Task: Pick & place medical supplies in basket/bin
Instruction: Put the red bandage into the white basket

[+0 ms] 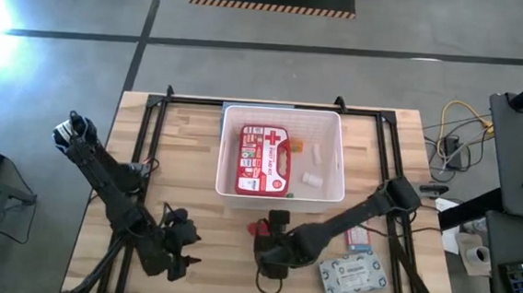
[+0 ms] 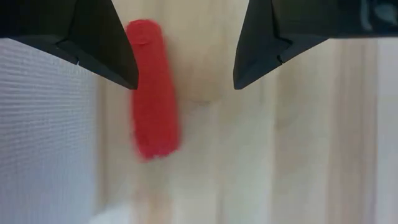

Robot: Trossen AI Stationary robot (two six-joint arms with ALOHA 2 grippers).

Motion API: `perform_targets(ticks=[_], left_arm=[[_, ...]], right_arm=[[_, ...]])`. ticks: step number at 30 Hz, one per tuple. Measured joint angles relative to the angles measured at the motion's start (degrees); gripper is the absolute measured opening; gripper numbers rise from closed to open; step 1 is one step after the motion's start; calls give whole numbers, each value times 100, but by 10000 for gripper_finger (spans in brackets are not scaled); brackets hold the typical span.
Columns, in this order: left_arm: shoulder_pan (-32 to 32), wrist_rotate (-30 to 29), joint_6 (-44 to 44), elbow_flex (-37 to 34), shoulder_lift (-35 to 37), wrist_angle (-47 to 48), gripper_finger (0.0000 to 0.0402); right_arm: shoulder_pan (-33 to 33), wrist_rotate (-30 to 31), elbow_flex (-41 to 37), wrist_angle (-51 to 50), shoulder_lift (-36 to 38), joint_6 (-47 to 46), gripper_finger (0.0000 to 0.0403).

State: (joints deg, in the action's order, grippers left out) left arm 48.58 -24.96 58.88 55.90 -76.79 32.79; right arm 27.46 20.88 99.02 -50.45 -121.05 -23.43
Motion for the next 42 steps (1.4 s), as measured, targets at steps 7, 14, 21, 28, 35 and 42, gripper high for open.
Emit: perform_targets(ticks=[7,14,21,28,35,42], left_arm=[[563,-698,898,-37,0,159,281],[842,-1144,1431,-44,-2,261,281],[842,-1158,1435,-46,-2,276,281],[842,-1157,1435,-50,-4,456,281],[842,-1155,1435,-50,-4,519,281],[842,-1149,1438,-50,-4,519,281]], right_arm=[[-492,-566,-164,-13,-94,567,271],[-694,-743,-264,94,-92,755,284],[-528,-712,-464,346,-116,203,283],[-140,18,-623,455,-114,-118,280],[-213,282,-699,453,-114,-496,292],[-493,-478,-688,595,-514,-568,291]])
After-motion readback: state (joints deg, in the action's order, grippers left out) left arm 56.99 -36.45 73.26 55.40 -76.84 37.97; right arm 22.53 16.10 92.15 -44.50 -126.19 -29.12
